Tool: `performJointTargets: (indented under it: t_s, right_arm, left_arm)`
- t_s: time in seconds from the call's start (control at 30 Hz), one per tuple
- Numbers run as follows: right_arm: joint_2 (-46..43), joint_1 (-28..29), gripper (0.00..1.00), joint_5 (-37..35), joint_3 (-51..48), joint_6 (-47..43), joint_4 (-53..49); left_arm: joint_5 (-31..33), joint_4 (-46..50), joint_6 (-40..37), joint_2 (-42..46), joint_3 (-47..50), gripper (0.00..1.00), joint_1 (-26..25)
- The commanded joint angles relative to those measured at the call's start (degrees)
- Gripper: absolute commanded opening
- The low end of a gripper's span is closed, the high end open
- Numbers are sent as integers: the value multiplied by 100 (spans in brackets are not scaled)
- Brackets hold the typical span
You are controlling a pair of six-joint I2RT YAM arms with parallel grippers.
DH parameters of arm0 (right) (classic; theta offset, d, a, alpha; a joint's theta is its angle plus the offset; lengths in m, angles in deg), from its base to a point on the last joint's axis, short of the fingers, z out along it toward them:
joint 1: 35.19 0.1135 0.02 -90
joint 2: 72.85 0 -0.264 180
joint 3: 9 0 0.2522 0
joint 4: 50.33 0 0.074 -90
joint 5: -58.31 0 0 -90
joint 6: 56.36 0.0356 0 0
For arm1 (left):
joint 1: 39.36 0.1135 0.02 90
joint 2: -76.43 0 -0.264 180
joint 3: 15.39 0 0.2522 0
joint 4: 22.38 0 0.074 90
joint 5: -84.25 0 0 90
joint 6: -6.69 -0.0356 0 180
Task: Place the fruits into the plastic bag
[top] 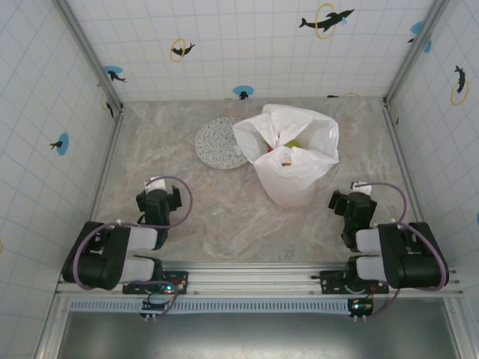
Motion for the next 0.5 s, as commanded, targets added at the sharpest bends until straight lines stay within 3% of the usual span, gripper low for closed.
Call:
performJointTargets:
  t_s: [0.0, 0.13, 0.3, 0.4, 0.47]
  right_arm:
    - [54, 24, 100, 29, -210, -252, 1231]
    - [162, 10, 100, 67, -251, -412, 1544]
    - [816, -26, 100, 161, -524, -460, 2671]
    - [1243, -30, 100, 142, -540, -500, 3215]
    - [1103, -33, 100, 144, -466, -462, 2850]
  left_arm:
    - [-538, -677, -107, -129, 11, 97, 212]
    - [-711, -959, -313, -81, 172, 97, 270]
    - [-559, -2096, -670, -141, 613, 97, 325]
    - [-840, -2492, -536, -527, 598, 97, 560]
    - [-1217, -2381, -335, -504, 616, 97, 828]
